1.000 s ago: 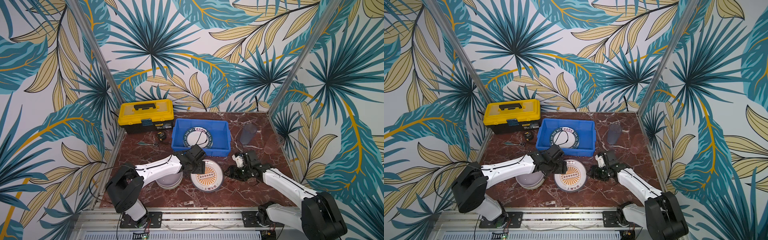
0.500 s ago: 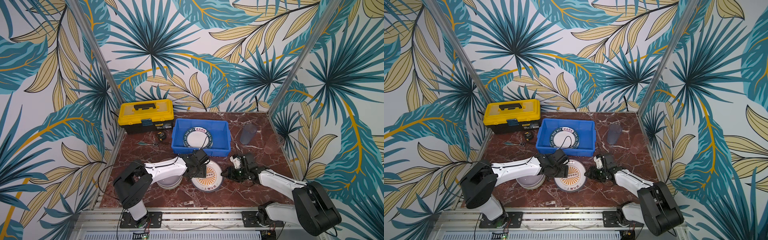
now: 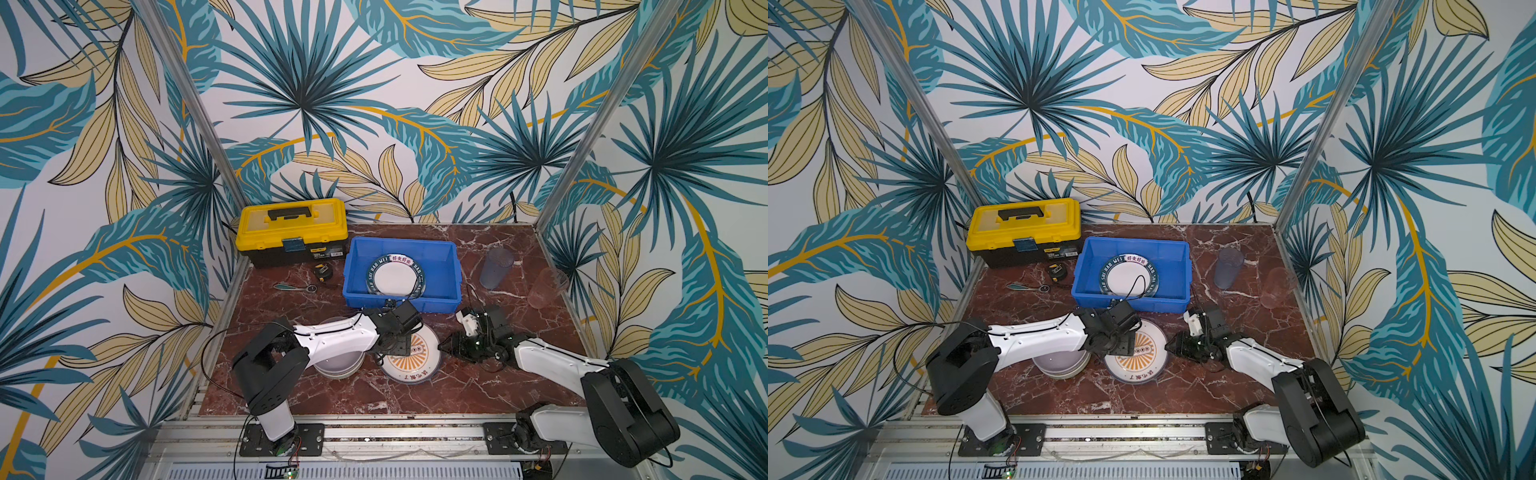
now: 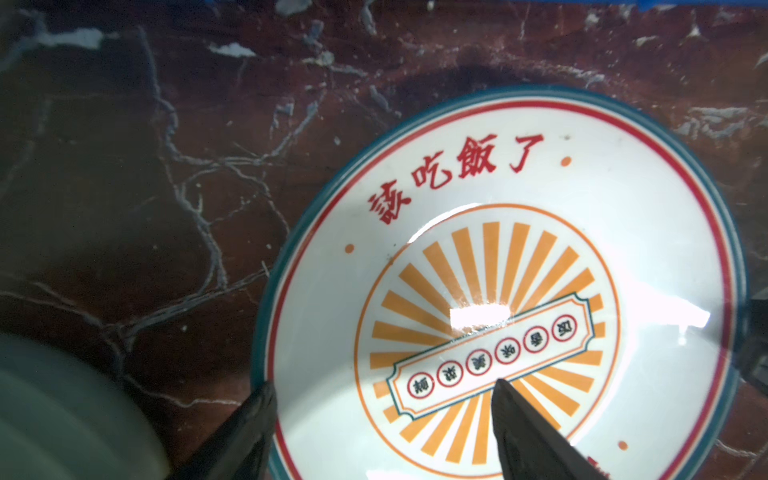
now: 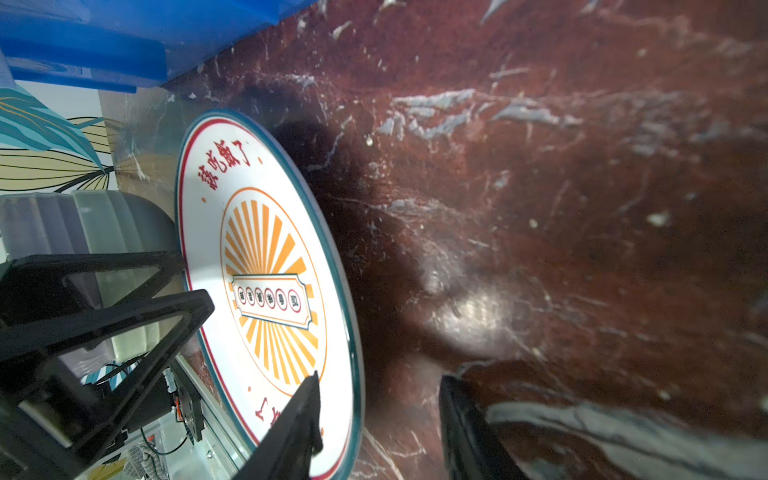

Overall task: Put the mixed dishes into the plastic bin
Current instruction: 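Pinch the sunburst plate edge with the right gripper while left steadies it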

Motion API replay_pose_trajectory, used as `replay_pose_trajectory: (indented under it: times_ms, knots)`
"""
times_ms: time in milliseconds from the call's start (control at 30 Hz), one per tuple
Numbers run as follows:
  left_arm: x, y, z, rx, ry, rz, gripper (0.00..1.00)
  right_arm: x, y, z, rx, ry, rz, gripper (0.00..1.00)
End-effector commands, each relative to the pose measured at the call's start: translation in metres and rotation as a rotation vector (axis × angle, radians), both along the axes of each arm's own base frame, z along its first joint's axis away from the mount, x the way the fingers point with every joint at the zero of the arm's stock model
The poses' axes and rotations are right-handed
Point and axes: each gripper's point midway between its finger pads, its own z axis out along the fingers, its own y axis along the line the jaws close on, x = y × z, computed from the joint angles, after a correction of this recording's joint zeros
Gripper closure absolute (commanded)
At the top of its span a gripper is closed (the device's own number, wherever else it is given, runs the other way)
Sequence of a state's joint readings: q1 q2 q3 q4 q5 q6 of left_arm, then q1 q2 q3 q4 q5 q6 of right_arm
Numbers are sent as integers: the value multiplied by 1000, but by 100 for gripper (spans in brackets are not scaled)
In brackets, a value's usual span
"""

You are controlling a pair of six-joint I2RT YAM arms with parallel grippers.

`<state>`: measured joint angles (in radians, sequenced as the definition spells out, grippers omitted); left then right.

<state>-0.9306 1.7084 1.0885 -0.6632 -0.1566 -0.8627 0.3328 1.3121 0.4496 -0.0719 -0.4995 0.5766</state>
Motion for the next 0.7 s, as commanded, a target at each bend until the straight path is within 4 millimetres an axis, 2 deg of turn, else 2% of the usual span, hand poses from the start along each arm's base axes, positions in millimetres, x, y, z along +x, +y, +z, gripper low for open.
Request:
replay_pose_trajectory:
  times_ms: [0,267,467,667]
  knots:
    - [5,7,3,65,-27,7,18,-4,1,-6,-3,20,4,51]
    - [11,6,8,156,-58,-24,16,-4,2,-6,-3,20,4,51]
    - [9,12,-1,190,-47,-27,9,-5,2,-5,-10,15,10,51]
    - [8,5,-6,188,-21,-66,9,-4,6,-2,4,7,21,51]
